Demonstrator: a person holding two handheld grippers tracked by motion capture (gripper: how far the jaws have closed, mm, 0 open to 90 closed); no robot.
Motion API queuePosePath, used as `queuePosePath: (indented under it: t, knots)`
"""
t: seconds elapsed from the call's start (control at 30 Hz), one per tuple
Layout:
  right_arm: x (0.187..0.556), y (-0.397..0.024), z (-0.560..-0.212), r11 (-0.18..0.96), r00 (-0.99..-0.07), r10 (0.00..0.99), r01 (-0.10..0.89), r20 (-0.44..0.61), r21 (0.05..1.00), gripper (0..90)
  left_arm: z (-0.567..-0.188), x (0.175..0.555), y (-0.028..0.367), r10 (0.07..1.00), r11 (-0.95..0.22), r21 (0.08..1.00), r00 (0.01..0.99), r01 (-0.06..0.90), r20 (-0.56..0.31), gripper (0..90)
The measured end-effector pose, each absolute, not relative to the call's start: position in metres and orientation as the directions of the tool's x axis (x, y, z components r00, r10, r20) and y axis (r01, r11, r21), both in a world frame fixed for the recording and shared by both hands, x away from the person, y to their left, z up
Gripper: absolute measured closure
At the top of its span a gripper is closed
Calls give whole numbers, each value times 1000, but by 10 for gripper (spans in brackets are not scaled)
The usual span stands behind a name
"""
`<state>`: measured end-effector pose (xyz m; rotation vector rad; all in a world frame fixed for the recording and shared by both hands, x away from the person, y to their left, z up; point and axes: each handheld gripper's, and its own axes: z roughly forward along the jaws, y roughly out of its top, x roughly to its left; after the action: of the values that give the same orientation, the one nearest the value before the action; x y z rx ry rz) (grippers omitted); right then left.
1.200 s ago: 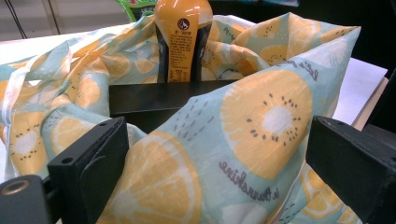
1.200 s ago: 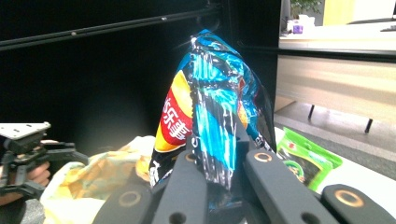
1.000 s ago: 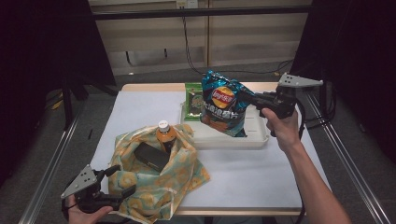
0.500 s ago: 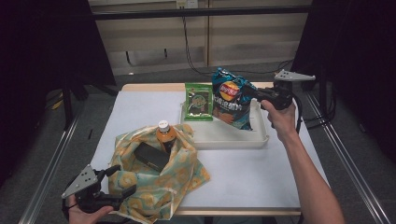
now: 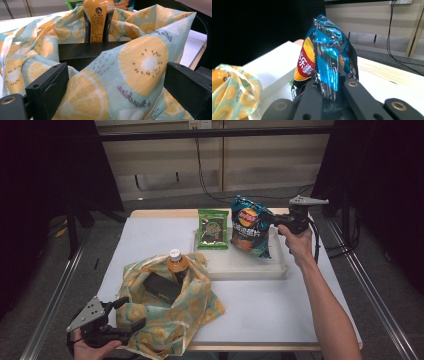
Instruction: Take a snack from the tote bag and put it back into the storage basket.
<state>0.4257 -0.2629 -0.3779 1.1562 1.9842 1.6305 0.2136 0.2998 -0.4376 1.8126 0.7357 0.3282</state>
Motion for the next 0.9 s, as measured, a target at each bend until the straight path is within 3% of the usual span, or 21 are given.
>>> queuePosePath:
  t: [0.53,0.9]
  knots:
    - [460,-281,-392,22,-517,831,402,207,915,823,-438,214,300,622,-207,924,772,322,-130,62]
    - [463,-280,-397,44,-472,864,419,176,907,634,-438,213,300,622,-207,924,772,322,-130,61]
